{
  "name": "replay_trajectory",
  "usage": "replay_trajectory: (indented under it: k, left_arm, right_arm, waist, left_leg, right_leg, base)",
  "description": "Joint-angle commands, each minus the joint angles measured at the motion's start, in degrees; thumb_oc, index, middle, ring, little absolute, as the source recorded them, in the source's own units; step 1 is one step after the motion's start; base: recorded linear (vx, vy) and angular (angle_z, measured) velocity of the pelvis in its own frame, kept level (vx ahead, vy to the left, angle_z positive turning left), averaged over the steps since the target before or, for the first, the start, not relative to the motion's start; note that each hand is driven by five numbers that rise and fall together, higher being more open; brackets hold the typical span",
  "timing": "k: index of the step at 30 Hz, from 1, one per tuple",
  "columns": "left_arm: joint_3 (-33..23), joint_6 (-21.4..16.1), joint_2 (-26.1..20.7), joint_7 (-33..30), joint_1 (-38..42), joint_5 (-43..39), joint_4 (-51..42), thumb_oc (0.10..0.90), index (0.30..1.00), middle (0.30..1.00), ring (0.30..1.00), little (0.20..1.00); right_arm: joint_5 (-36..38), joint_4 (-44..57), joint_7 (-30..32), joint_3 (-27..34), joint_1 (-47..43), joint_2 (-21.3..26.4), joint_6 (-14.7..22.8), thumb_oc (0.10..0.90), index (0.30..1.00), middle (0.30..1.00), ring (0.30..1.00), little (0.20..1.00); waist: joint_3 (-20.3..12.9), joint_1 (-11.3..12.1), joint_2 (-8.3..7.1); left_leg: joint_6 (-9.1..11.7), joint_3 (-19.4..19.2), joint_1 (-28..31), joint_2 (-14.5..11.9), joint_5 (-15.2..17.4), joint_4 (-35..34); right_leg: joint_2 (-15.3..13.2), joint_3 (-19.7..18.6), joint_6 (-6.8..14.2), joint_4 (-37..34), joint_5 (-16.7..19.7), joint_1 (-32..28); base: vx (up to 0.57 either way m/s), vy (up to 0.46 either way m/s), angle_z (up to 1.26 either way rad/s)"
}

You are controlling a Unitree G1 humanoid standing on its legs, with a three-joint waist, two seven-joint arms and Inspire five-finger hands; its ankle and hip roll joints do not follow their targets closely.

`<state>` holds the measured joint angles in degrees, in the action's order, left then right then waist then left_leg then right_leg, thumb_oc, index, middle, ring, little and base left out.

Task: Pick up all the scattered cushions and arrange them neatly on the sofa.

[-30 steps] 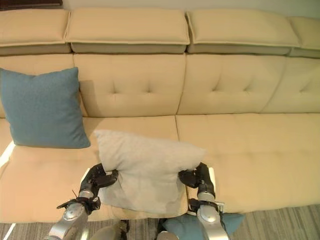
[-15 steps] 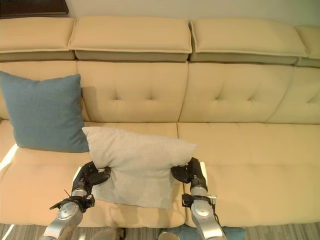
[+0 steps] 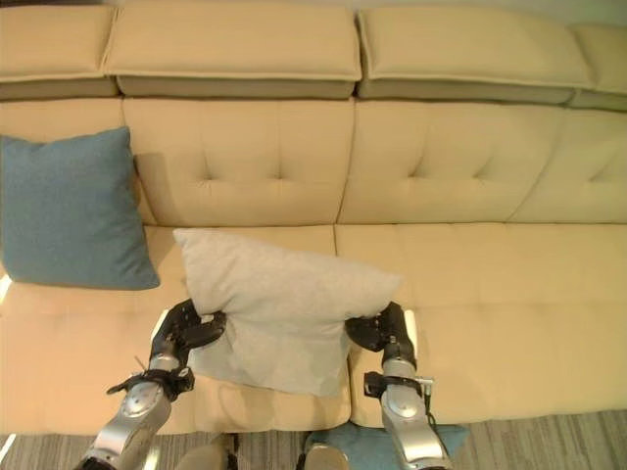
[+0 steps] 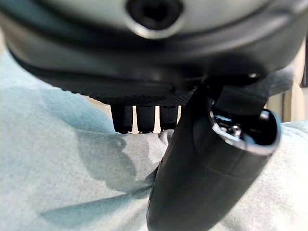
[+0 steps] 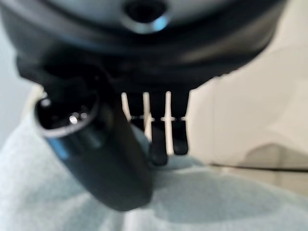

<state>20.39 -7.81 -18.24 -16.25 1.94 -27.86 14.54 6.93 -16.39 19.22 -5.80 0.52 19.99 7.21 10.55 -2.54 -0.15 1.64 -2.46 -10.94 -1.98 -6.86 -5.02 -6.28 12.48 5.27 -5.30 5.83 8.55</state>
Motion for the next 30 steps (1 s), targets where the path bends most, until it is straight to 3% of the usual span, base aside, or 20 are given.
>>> replay_trajectory:
  k: [1,2,3,7,8,12,18,23,30]
  left_arm:
    - [3.2,-10.6,3.6,-0.8,16.8,3.5,-6.4,0.400,0.300,0.300,0.300,0.300]
    - [3.2,-10.6,3.6,-0.8,16.8,3.5,-6.4,0.400,0.300,0.300,0.300,0.300]
    - [4.4,-11.5,3.8,-2.6,22.3,3.0,-4.8,0.400,0.300,0.300,0.300,0.300]
    - [5.6,-12.6,3.8,-5.1,30.8,2.6,-1.8,0.400,0.300,0.300,0.300,0.300]
    - [6.6,-13.3,3.3,-6.1,35.4,1.5,-0.3,0.400,0.300,0.300,0.300,0.300]
    - [7.7,-14.2,2.6,-7.2,41.6,-0.3,3.1,0.400,0.300,0.300,0.300,0.300]
    - [10.0,-15.5,3.1,-9.7,55.6,-4.3,14.8,0.400,0.300,0.300,0.300,0.300]
    - [11.1,-16.0,4.1,-9.8,59.2,-5.8,18.3,0.400,0.300,0.300,0.300,0.300]
    - [12.2,-15.2,4.2,-8.6,60.8,-7.8,21.9,0.400,0.300,0.300,0.300,0.300]
  right_arm:
    - [-3.4,6.4,3.9,0.6,-10.9,6.1,7.6,0.400,0.300,0.300,0.300,0.300]
    - [-3.4,6.4,3.9,0.6,-10.9,6.1,7.6,0.400,0.300,0.300,0.300,0.300]
    - [-3.1,5.0,5.3,-0.9,-16.6,7.8,7.6,0.400,0.300,0.300,0.300,0.300]
    - [-2.3,3.1,6.6,-3.8,-25.6,9.5,7.7,0.400,0.300,0.300,0.300,0.300]
    - [-2.1,1.9,7.4,-5.8,-31.3,11.0,7.5,0.400,0.300,0.300,0.300,0.300]
    - [-1.7,-1.3,8.7,-9.2,-40.3,13.3,7.2,0.400,0.300,0.300,0.300,0.300]
    - [-0.8,-11.2,11.8,-16.6,-58.7,15.5,7.0,0.400,0.300,0.300,0.300,0.300]
    - [-0.7,-16.3,12.7,-19.8,-65.2,16.8,7.1,0.400,0.300,0.300,0.300,0.300]
    - [-0.3,-18.7,13.8,-20.2,-66.1,16.2,6.1,0.400,0.300,0.300,0.300,0.300]
  waist:
    - [-3.8,-0.4,2.23]
    - [-3.9,-0.4,2.24]
    - [-4.0,-0.6,2.64]
    - [-4.2,-0.9,3.19]
    - [-4.2,-1.0,3.33]
    - [-4.1,-1.2,3.44]
    - [-3.9,-1.5,3.31]
    - [-3.8,-1.6,3.02]
    - [-3.4,-2.1,2.55]
  left_leg:
    - [2.8,-1.1,-1.2,-0.1,4.4,0.0]
    - [2.8,-1.1,-1.3,-0.1,4.3,0.0]
    - [3.0,-1.5,-2.4,-0.2,4.0,0.0]
    - [3.2,-2.1,-4.8,-0.2,3.5,0.0]
    - [3.3,-2.4,-5.9,-0.3,3.2,0.0]
    - [3.6,-2.8,-7.6,-0.4,2.6,0.0]
    - [4.3,-2.6,-10.2,-0.7,1.9,0.0]
    - [4.6,-2.3,-11.6,-0.6,1.1,0.0]
    - [4.9,-1.8,-12.8,-0.8,1.0,0.0]
  right_leg:
    - [0.6,-1.1,4.5,0.3,-3.5,2.6]
    - [0.6,-1.1,4.5,0.3,-3.5,2.6]
    - [0.9,-1.7,4.6,0.3,-3.1,4.2]
    - [1.2,-2.5,4.6,0.3,-2.4,6.9]
    - [1.3,-2.8,4.7,0.3,-2.1,8.1]
    - [1.5,-3.2,4.6,0.3,-1.6,9.9]
    - [1.8,-3.5,4.5,0.3,-1.0,12.5]
    - [1.8,-3.5,4.5,0.3,-0.5,14.0]
    - [2.2,-3.5,4.5,0.3,-0.3,15.1]
  base:
    - [-0.03,-0.006,-0.09]
    - [-0.06,-0.031,-0.13]
    - [-0.03,-0.025,-0.14]
    - [-0.05,-0.009,-0.18]
    - [-0.04,-0.015,-0.09]
    - [-0.03,-0.014,-0.12]
    - [-0.01,-0.027,-0.05]
    - [0.00,-0.009,0.00]
    - [-0.01,-0.030,0.01]
